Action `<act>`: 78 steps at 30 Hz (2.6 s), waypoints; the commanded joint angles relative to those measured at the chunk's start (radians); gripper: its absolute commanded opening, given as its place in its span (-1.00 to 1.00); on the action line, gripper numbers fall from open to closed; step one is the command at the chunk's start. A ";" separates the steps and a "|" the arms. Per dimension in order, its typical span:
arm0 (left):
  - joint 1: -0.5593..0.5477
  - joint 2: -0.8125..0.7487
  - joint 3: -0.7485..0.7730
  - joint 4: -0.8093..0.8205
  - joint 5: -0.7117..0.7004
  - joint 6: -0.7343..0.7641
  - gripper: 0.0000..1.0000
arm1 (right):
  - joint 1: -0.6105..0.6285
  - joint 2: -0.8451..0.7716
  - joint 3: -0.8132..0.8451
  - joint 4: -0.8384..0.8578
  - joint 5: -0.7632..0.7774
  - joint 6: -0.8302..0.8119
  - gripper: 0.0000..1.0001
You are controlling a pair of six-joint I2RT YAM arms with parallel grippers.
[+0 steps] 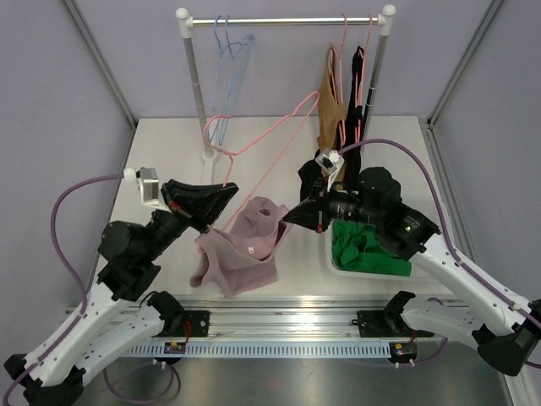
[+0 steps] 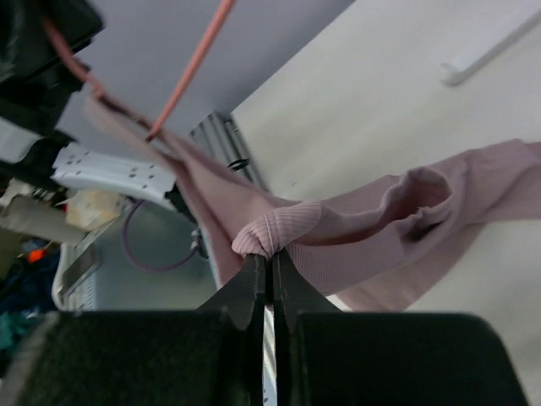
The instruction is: Remove the tank top from the hanger
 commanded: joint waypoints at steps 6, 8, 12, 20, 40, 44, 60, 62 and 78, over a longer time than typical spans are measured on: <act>-0.056 0.198 0.142 0.251 -0.279 0.268 -1.00 | 0.007 -0.058 0.064 -0.123 -0.178 0.008 -1.00; -0.065 0.206 0.134 0.277 -0.305 0.312 -1.00 | 0.025 -0.038 0.057 -0.115 -0.181 0.022 -1.00; -0.110 0.211 0.035 0.444 -0.383 0.394 -1.00 | 0.108 0.016 0.066 -0.132 -0.085 0.005 -1.00; -0.128 0.375 0.342 -0.176 -0.627 0.233 -1.00 | 0.205 0.112 0.028 -0.106 0.170 0.045 -0.96; 0.068 0.942 0.997 -0.534 -0.551 0.146 -1.00 | 0.301 0.013 -0.190 -0.039 0.408 0.114 0.99; 0.142 1.070 1.195 -0.574 -0.491 0.164 -1.00 | 0.300 -0.053 -0.230 -0.052 0.430 0.122 0.99; 0.254 1.325 1.411 -0.629 -0.401 0.110 -1.00 | 0.300 -0.155 -0.304 -0.069 0.436 0.119 0.99; 0.254 1.302 1.371 -0.628 -0.397 0.104 -0.92 | 0.300 -0.133 -0.301 -0.074 0.434 0.110 0.99; 0.252 0.817 1.083 -0.684 -0.391 0.128 0.98 | 0.344 0.416 -0.126 -0.051 0.529 0.079 0.99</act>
